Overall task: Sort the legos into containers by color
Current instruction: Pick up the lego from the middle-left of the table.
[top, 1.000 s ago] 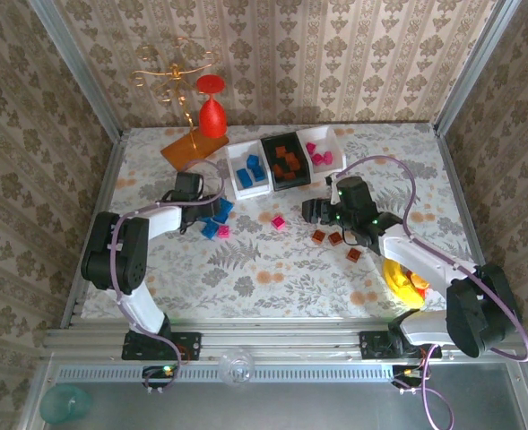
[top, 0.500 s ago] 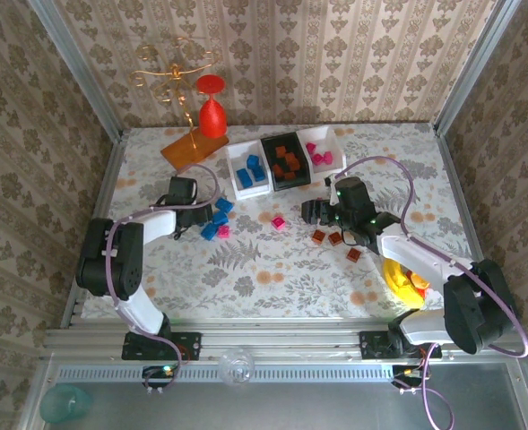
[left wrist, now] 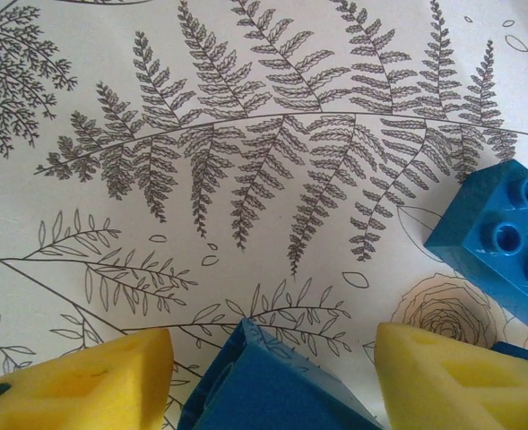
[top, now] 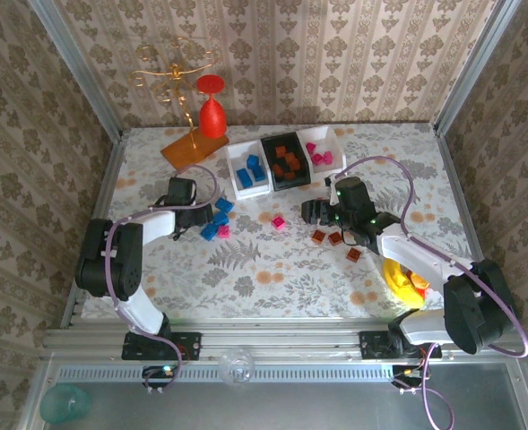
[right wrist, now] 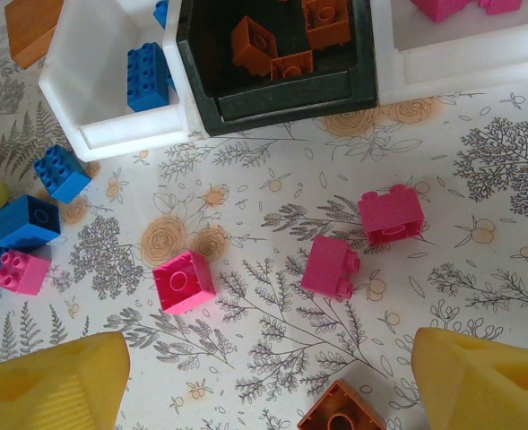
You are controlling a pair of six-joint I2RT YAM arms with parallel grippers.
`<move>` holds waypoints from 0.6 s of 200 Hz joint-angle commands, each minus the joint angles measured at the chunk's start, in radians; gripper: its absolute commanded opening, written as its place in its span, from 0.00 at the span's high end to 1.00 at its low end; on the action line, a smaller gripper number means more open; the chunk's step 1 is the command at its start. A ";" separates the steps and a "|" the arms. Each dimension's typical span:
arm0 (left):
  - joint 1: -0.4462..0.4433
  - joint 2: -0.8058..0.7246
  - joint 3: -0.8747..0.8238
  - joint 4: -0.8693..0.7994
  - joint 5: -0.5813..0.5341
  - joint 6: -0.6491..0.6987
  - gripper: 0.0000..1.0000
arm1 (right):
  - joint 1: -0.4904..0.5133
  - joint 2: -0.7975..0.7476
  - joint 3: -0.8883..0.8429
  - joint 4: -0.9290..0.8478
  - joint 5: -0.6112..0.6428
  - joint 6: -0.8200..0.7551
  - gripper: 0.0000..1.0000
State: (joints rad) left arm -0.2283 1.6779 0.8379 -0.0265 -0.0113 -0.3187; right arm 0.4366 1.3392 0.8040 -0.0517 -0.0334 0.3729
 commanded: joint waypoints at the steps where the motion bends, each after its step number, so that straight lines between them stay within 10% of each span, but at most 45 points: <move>1: -0.008 -0.005 -0.009 -0.068 0.014 0.013 0.39 | 0.003 -0.004 -0.008 0.009 0.023 0.011 0.16; 120: -0.139 -0.156 0.095 -0.004 -0.131 0.027 0.52 | 0.002 -0.013 -0.011 0.015 0.020 0.008 0.16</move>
State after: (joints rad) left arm -0.3164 1.5475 0.8516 -0.0811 -0.0887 -0.3138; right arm 0.4366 1.3392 0.8040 -0.0517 -0.0334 0.3729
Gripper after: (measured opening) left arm 0.491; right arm 0.838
